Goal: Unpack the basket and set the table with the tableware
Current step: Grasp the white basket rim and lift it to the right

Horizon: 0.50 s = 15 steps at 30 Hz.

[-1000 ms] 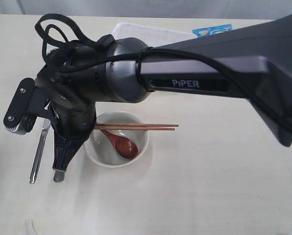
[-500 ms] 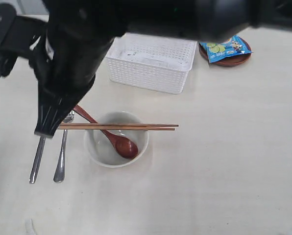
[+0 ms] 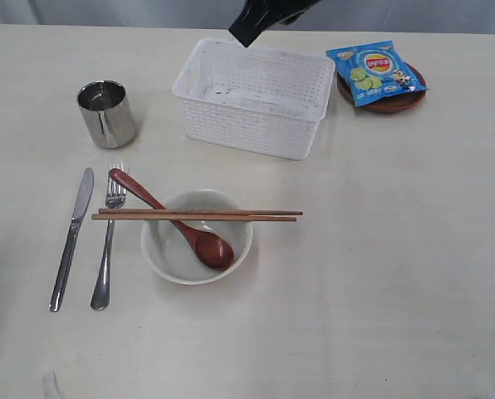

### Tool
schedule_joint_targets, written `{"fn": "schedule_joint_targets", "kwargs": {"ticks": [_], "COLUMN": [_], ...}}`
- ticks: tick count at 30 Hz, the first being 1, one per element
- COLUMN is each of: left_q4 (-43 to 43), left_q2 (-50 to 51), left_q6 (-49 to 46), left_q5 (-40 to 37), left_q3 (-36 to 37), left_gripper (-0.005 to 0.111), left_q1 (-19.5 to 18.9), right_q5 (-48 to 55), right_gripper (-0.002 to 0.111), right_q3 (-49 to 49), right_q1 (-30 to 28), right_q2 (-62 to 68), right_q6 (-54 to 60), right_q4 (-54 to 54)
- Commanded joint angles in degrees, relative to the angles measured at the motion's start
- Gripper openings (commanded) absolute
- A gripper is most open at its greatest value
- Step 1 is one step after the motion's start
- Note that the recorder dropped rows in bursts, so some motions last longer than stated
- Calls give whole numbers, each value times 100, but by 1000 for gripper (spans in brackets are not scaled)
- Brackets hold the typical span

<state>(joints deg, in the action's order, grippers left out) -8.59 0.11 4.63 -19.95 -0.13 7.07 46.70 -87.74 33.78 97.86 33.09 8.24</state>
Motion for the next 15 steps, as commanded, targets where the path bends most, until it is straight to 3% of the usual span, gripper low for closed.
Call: {"fn": "schedule_joint_targets", "kwargs": {"ticks": [1,5,13,15], "left_q4": [9,9,9,9], "left_q2": [-11,-11,-11,-11], "left_q6": [13,13,13,13], "left_q5": [3,3,3,3], "left_q3": [13,13,13,13], "left_gripper": [0,0,0,0], "left_q1": [29,29,29,29], "right_q5": [-525,-746,-1322,-1419], "right_gripper": [55,51,50,43], "right_q3": [-12,-12,-12,-12], "right_q1": [-169,-169,-169,-169], "right_q2": [439,1271,2336,2405], "right_q6": [537,1191,1238,1238], "right_q4": [582,595,522,486]}}
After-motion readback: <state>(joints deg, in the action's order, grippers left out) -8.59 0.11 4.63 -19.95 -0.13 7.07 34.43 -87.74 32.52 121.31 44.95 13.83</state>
